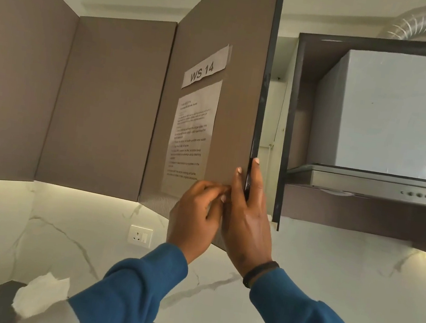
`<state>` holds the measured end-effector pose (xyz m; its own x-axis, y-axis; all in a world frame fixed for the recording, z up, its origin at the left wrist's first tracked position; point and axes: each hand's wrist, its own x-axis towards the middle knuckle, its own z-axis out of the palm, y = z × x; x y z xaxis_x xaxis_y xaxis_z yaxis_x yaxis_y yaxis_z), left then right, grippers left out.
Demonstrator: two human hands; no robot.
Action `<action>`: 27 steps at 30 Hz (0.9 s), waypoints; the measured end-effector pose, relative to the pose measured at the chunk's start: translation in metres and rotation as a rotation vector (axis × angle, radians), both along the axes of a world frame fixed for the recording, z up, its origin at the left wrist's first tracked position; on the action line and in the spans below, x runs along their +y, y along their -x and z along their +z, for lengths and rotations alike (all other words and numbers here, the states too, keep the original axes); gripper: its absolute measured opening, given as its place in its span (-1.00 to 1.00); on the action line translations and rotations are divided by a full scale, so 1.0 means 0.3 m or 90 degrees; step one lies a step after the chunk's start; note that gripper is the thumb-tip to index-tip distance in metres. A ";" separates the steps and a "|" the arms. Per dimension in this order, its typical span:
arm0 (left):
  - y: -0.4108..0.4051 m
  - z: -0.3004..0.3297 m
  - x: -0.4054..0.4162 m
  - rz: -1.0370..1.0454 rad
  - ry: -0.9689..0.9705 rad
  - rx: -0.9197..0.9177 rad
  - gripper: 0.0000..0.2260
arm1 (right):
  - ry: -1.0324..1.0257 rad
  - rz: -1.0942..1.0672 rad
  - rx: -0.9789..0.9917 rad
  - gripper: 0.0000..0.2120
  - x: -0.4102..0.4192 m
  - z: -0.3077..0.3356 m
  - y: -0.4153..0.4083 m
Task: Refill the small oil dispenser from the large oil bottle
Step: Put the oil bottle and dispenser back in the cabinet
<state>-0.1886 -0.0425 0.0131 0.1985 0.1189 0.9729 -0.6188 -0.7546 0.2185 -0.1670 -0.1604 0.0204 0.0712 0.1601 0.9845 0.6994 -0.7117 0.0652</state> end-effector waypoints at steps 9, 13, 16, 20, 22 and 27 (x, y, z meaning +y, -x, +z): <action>-0.318 -0.036 -0.103 0.140 -0.157 -0.017 -0.57 | 0.019 -0.081 0.000 -0.42 -0.176 -0.019 -0.295; -0.477 -0.078 -0.148 0.250 -0.266 -0.009 -0.48 | 0.027 -0.092 0.017 -0.44 -0.227 -0.034 -0.449; -0.568 -0.081 -0.167 0.295 -0.296 0.014 -0.44 | 0.034 -0.104 0.038 -0.45 -0.259 -0.032 -0.547; -0.642 -0.064 -0.170 0.353 -0.341 0.042 -0.45 | 0.049 -0.115 0.064 -0.42 -0.280 -0.030 -0.642; -0.671 -0.057 -0.166 0.388 -0.362 0.053 -0.44 | 0.049 -0.113 0.076 -0.40 -0.286 -0.026 -0.684; -0.732 -0.051 -0.174 0.433 -0.391 0.085 -0.42 | 0.040 -0.109 0.120 -0.37 -0.293 -0.036 -0.759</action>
